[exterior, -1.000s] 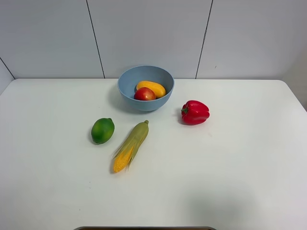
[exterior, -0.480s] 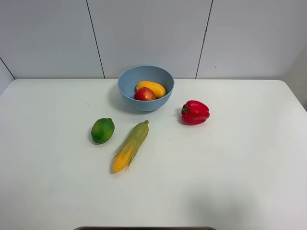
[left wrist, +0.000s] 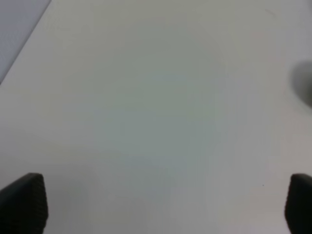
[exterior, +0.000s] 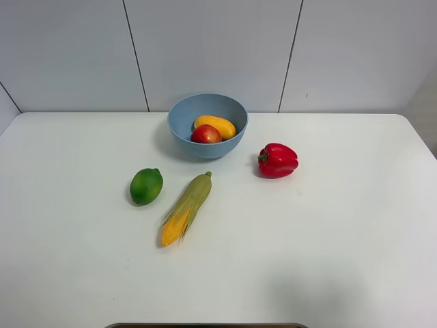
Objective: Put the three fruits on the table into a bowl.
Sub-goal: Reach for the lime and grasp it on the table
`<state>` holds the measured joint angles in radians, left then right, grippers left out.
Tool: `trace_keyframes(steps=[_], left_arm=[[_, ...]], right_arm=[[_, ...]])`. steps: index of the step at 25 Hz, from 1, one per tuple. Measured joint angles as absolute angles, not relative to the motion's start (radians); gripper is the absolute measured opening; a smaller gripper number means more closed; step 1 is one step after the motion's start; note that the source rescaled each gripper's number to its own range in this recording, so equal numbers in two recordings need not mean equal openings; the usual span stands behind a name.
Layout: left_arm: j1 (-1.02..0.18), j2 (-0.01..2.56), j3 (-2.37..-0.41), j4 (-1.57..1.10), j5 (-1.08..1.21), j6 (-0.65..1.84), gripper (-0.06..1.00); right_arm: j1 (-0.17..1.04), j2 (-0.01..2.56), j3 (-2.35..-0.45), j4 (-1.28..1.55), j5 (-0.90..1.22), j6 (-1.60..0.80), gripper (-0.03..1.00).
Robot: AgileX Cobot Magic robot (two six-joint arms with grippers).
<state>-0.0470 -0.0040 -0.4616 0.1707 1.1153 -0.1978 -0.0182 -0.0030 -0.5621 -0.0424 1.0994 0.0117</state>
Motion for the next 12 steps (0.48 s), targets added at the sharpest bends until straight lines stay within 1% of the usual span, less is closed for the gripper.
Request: trace_keyframes(steps=[12], left_arm=[[-0.047, -0.004, -0.462, 0.171, 1.115, -0.198, 1.00]], right_arm=[[-0.003, -0.003, -0.562, -0.042, 1.099, 0.012, 0.98]])
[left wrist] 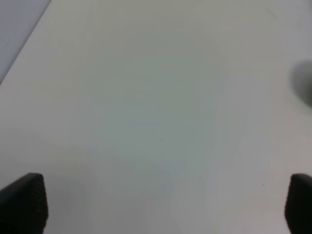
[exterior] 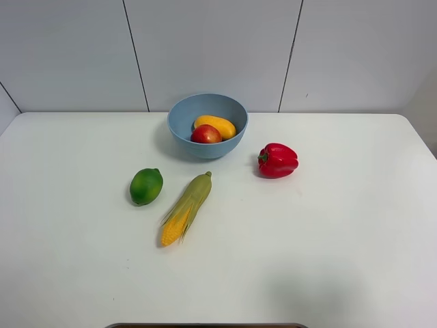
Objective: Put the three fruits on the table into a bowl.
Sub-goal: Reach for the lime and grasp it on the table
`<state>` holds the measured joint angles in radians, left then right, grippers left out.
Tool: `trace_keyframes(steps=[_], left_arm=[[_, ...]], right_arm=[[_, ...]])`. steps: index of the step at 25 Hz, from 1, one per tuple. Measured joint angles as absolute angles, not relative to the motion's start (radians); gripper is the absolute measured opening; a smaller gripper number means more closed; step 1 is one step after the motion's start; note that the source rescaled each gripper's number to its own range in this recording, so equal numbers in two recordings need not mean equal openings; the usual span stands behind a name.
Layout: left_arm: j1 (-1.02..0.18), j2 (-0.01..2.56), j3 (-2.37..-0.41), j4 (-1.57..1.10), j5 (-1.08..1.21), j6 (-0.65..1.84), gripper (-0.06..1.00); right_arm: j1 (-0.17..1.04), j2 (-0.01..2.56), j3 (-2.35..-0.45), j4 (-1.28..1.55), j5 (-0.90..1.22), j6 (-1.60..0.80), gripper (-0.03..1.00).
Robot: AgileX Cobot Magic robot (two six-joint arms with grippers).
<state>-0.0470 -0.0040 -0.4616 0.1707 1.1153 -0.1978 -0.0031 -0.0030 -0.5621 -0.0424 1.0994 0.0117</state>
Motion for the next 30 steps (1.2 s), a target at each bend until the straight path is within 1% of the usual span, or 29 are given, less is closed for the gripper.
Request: trace_keyframes(steps=[22, 30], left_arm=[[-0.047, -0.004, -0.462, 0.226, 1.082, -0.198, 1.00], [-0.047, -0.004, -0.468, 0.164, 1.081, -0.198, 1.00]], right_arm=[[-0.003, -0.003, -0.562, -0.042, 1.099, 0.012, 0.98], [-0.003, -0.003, -0.562, -0.042, 1.099, 0.012, 0.98]])
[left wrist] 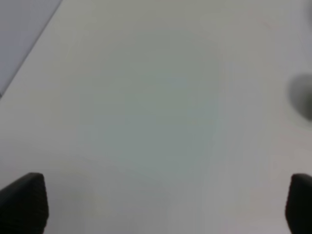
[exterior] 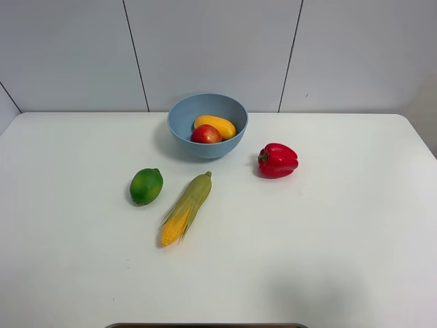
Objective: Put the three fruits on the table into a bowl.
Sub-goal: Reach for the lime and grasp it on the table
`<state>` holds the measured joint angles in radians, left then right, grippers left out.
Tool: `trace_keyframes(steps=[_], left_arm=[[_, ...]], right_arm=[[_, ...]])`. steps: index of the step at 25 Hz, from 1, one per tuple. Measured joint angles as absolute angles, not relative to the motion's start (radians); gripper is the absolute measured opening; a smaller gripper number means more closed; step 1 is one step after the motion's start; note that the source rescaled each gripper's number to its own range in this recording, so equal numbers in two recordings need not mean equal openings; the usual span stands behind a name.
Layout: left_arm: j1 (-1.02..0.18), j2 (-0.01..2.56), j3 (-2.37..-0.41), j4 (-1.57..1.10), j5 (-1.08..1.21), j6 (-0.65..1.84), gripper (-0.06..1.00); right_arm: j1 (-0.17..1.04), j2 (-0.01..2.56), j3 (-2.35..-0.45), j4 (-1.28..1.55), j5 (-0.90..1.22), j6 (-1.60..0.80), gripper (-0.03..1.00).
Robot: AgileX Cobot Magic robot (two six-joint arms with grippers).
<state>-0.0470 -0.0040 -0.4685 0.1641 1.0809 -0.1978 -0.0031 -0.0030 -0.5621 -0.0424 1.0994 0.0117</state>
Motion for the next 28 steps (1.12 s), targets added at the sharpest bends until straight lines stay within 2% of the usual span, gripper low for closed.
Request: trace_keyframes(steps=[5, 16, 28], left_arm=[[-0.047, 0.055, -0.558, 0.138, 1.129, -0.198, 1.00], [-0.047, 0.441, -0.804, 0.092, 1.157, -0.190, 1.00], [-0.059, 0.867, -1.035, -0.013, 1.133, 0.122, 1.00]], right_arm=[[-0.003, -0.003, -0.562, -0.042, 1.099, 0.012, 0.98], [-0.003, -0.003, -0.562, -0.042, 1.099, 0.012, 0.98], [-0.003, -0.003, -0.562, -0.042, 1.099, 0.012, 0.98]])
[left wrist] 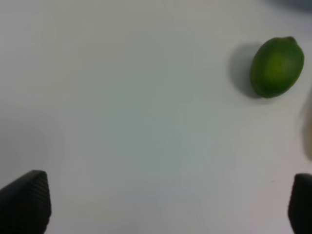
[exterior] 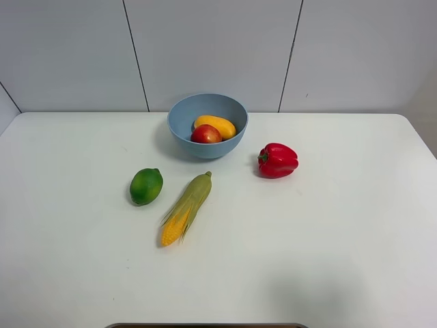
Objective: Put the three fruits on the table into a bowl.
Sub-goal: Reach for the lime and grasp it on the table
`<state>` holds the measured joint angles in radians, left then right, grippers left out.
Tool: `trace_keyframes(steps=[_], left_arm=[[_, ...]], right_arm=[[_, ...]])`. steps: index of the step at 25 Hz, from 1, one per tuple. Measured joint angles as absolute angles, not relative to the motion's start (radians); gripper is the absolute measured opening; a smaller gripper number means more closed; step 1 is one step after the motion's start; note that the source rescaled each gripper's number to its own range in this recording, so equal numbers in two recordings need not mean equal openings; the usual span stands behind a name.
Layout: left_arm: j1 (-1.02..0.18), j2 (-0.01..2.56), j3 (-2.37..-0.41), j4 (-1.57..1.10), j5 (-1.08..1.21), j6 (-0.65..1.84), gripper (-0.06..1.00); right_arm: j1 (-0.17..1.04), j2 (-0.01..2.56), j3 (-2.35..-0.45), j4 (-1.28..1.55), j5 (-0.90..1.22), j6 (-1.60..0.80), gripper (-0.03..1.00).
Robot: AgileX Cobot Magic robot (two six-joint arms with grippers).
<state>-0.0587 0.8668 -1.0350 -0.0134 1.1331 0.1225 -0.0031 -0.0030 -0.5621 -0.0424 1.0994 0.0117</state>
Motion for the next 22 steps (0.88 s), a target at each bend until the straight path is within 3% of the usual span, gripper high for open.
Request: trace_keyframes(steps=[12, 22], left_arm=[[-0.302, 1.233, -1.242, 0.120, 1.119, 0.193, 1.00], [-0.354, 1.482, -1.316, 0.052, 1.044, 0.193, 1.00]], right_arm=[[-0.003, -0.003, -0.562, -0.042, 1.099, 0.012, 0.98], [-0.003, -0.003, -0.562, -0.042, 1.099, 0.012, 0.98]])
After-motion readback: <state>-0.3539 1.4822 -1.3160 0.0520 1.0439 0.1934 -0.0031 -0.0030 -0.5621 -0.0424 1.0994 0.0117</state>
